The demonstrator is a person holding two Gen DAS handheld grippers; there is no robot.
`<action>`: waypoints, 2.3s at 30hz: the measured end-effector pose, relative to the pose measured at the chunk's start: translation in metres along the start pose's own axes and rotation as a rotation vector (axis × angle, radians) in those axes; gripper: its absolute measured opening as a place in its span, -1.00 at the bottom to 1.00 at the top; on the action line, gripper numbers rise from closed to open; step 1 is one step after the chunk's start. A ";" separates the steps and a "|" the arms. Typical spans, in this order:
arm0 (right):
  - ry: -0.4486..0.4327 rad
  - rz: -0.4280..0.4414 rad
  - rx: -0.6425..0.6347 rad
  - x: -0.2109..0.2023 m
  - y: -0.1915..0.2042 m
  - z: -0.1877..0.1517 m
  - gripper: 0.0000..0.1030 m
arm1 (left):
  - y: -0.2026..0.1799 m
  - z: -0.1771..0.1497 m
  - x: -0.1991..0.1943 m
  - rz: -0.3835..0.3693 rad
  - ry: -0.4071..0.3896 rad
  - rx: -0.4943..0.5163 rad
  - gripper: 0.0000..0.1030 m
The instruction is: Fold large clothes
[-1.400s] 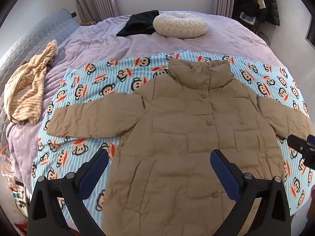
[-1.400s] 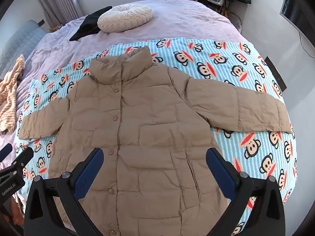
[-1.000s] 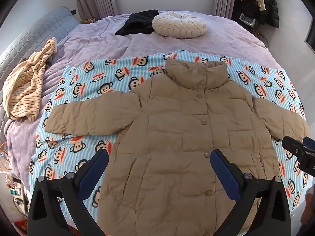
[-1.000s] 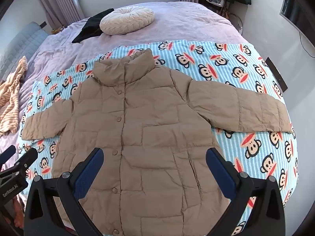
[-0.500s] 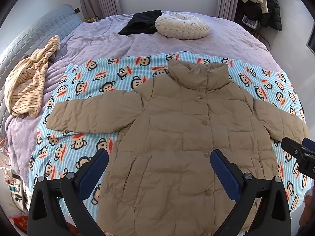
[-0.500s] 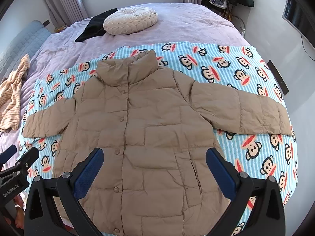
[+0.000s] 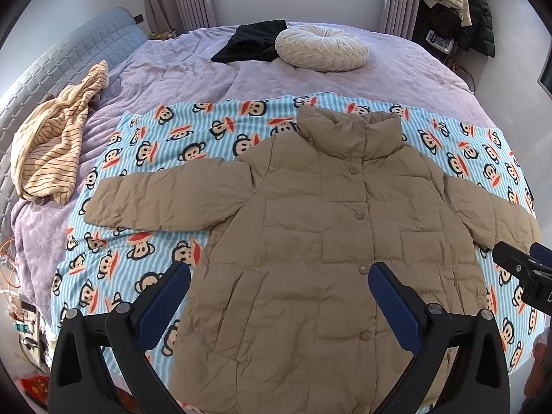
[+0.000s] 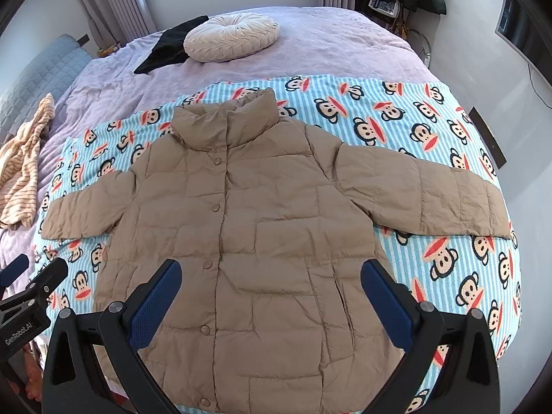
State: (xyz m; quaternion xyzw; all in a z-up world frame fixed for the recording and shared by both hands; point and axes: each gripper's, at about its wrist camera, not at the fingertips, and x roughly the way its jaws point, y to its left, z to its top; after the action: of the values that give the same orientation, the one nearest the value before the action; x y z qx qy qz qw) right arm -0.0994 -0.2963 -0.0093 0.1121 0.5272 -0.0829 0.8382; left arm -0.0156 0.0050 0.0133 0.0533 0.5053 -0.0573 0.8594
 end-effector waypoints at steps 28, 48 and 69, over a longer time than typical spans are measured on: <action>-0.001 0.002 -0.005 -0.002 0.002 0.001 1.00 | -0.004 0.000 -0.002 -0.004 -0.002 0.006 1.00; 0.000 0.003 -0.004 -0.002 0.004 0.002 1.00 | -0.010 0.002 0.001 -0.003 0.005 0.007 1.00; 0.001 0.005 -0.003 -0.003 0.004 0.001 1.00 | -0.009 0.002 0.001 -0.005 0.007 0.007 1.00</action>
State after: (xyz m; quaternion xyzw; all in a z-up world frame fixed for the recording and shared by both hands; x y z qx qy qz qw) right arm -0.0988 -0.2921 -0.0060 0.1119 0.5276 -0.0800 0.8383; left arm -0.0147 -0.0048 0.0132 0.0553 0.5082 -0.0609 0.8573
